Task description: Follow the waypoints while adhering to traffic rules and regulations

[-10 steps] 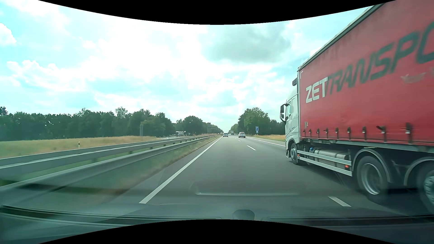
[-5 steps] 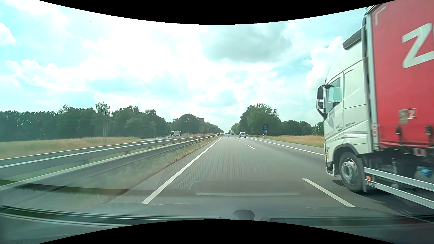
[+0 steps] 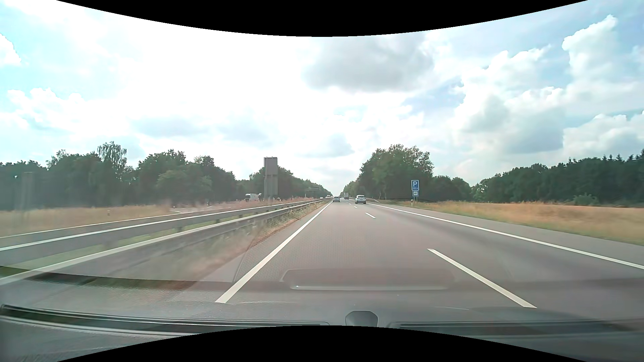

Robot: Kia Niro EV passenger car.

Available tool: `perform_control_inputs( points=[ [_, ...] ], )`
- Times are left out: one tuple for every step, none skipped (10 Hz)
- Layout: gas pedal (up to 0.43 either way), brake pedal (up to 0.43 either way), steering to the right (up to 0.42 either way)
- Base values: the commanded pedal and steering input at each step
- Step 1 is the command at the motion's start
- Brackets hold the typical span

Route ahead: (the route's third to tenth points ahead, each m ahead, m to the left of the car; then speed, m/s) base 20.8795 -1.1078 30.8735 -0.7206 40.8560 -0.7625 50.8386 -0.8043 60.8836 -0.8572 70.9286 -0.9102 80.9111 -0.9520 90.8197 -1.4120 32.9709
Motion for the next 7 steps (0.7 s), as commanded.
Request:
perform_control_inputs(
  points=[
    [0.350, 0.000, -0.001],
    [0.339, 0.000, -0.001],
    [0.331, 0.000, 0.000],
    [0.319, 0.000, 0.000],
    [0.311, 0.000, 0.000],
    [0.299, 0.000, 0.001],
    [0.287, 0.000, 0.001]
  ],
)
